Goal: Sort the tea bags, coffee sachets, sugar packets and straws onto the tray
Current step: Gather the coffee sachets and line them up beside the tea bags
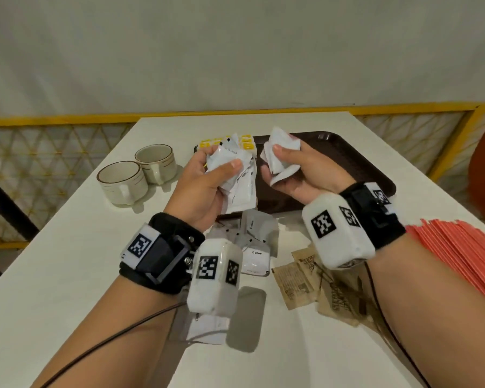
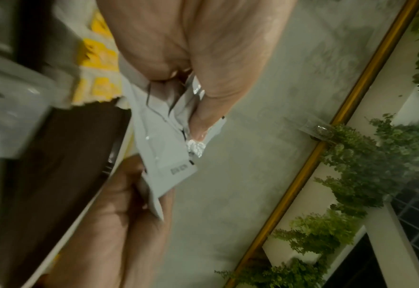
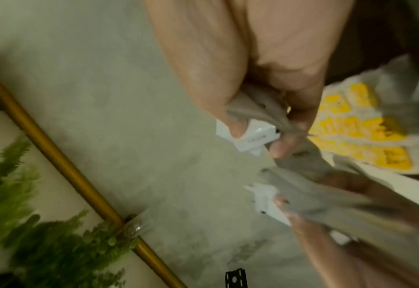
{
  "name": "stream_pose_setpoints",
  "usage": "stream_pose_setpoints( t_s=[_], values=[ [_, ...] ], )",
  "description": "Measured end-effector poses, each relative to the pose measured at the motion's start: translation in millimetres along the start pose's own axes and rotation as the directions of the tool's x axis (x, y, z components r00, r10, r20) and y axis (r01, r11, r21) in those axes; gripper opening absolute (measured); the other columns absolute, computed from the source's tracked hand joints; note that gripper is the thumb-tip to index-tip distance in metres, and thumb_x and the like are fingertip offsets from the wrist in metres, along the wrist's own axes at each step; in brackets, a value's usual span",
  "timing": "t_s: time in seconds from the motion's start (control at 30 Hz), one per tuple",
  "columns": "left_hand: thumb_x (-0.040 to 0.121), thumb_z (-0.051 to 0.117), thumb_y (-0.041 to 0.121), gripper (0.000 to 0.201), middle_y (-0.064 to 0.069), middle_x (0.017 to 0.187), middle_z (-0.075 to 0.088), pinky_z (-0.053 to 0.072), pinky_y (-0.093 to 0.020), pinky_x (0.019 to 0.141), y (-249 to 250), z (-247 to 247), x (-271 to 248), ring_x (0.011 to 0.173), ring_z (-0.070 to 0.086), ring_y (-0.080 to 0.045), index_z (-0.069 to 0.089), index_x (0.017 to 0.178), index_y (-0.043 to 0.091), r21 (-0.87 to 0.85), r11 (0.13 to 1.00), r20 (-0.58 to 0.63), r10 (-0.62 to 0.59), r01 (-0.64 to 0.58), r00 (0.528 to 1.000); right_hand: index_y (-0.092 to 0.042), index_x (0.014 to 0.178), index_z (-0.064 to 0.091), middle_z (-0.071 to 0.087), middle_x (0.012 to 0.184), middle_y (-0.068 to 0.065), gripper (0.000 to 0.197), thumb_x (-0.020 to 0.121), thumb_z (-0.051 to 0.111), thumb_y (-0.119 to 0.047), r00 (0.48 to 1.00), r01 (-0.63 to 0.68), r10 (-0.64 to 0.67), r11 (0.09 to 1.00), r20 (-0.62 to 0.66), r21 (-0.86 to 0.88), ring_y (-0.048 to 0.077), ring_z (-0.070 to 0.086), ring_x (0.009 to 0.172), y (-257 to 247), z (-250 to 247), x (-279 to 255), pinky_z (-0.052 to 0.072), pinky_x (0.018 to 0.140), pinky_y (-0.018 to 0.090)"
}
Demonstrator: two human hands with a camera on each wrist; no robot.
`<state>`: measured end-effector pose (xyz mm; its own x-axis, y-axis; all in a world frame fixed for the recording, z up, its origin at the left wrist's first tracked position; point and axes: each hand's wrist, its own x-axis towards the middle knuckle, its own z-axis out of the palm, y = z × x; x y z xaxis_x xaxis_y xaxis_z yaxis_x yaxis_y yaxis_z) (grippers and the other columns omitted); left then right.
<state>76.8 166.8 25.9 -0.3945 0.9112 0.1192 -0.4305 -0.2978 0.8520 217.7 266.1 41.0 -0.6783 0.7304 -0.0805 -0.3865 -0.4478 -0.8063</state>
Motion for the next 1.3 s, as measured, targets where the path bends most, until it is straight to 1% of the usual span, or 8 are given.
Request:
stream_pose_setpoints(
  t_s=[0.1, 0.2, 0.3, 0.47, 0.63, 0.83, 1.07, 1.3],
  values=[
    [0.088, 0.054, -0.008, 0.023, -0.013, 0.098, 0.064, 0.059, -0.034, 0.070, 14, 20, 22, 0.082, 0.066, -0.021, 0.049, 0.104, 0.008, 0.008, 0.997, 0.007, 0.072, -0.072, 0.997, -0.015, 0.126, 0.047, 0.055, 0.113, 0.019, 0.038, 0.094, 0.047, 0.005, 0.989, 0.118, -0.120, 0.993, -0.083, -0.026, 0.029, 0.062, 0.083, -10, 14, 17, 0.056, 0.056, 0.035],
    [0.089, 0.053, -0.007, 0.020, -0.012, 0.094, 0.063, 0.056, -0.030, 0.060, 24, 34, 35, 0.074, 0.068, -0.017, 0.048, 0.101, 0.008, -0.028, 0.992, 0.009, 0.122, -0.122, 0.992, -0.012, 0.104, 0.051, 0.056, 0.103, 0.017, 0.020, 0.090, 0.047, 0.001, 0.967, 0.201, -0.212, 0.975, -0.142, -0.093, 0.026, 0.059, 0.080, -18, 22, 25, 0.053, 0.057, 0.031],
    [0.090, 0.052, -0.006, 0.024, -0.012, 0.096, 0.063, 0.055, -0.027, 0.054, 12, 30, 30, 0.071, 0.068, -0.014, 0.047, 0.110, 0.006, -0.070, 0.995, -0.030, 0.069, -0.071, 0.997, -0.013, 0.098, 0.054, 0.056, 0.102, 0.014, 0.016, 0.085, 0.048, -0.009, 0.977, 0.100, -0.098, 0.995, -0.191, 0.000, 0.025, 0.056, 0.080, 1, 16, 25, 0.045, 0.051, 0.025],
    [0.086, 0.058, -0.005, 0.042, -0.015, 0.106, 0.064, 0.058, -0.032, 0.066, -24, 5, 11, 0.086, 0.067, -0.022, 0.045, 0.125, 0.004, -0.037, 0.997, -0.081, -0.066, 0.063, 0.994, -0.012, 0.094, 0.058, 0.056, 0.081, 0.012, 0.025, 0.086, 0.038, -0.001, 0.968, 0.039, -0.100, 0.965, -0.230, -0.258, 0.017, 0.048, 0.054, 38, 0, 8, 0.029, 0.038, 0.019],
    [0.085, 0.058, -0.003, 0.051, -0.018, 0.112, 0.061, 0.058, -0.033, 0.071, -30, 1, 0, 0.090, 0.065, -0.025, 0.040, 0.133, -0.001, -0.019, 0.991, -0.043, -0.133, 0.132, 0.990, -0.014, 0.095, 0.057, 0.060, 0.083, 0.011, 0.012, 0.094, 0.050, -0.004, 0.965, 0.027, -0.087, 0.972, -0.249, -0.234, 0.016, 0.050, 0.060, 36, -8, -6, 0.031, 0.035, 0.019],
    [0.081, 0.057, 0.002, 0.049, -0.013, 0.104, 0.068, 0.056, -0.027, 0.066, -27, -6, -2, 0.084, 0.069, -0.020, 0.049, 0.129, 0.001, -0.012, 0.979, 0.094, -0.204, 0.206, 0.975, -0.014, 0.095, 0.062, 0.059, 0.100, 0.020, 0.023, 0.093, 0.046, 0.002, 0.963, 0.057, -0.098, 0.985, -0.253, -0.164, 0.019, 0.065, 0.066, 21, -19, -20, 0.044, 0.039, 0.018],
    [0.088, 0.052, -0.004, 0.023, -0.010, 0.090, 0.069, 0.055, -0.024, 0.058, -24, -6, -3, 0.072, 0.070, -0.017, 0.055, 0.108, 0.007, 0.009, 0.984, 0.069, -0.179, 0.178, 0.981, -0.007, 0.066, 0.048, 0.045, 0.068, 0.008, 0.025, 0.082, 0.033, 0.005, 0.985, -0.019, -0.024, 0.968, -0.170, -0.251, 0.015, 0.041, 0.041, 24, -27, -27, 0.019, 0.035, 0.014],
    [0.088, 0.057, -0.003, 0.021, -0.010, 0.100, 0.068, 0.058, -0.028, 0.067, -27, -1, -6, 0.082, 0.069, -0.018, 0.054, 0.104, 0.011, 0.119, 0.981, 0.027, -0.160, 0.156, 0.987, -0.012, 0.086, 0.049, 0.037, 0.059, 0.003, 0.022, 0.087, 0.065, -0.028, 0.996, -0.025, -0.005, 0.938, -0.084, -0.345, 0.009, 0.027, 0.033, 31, -23, -26, 0.016, 0.039, 0.016]
  ],
)
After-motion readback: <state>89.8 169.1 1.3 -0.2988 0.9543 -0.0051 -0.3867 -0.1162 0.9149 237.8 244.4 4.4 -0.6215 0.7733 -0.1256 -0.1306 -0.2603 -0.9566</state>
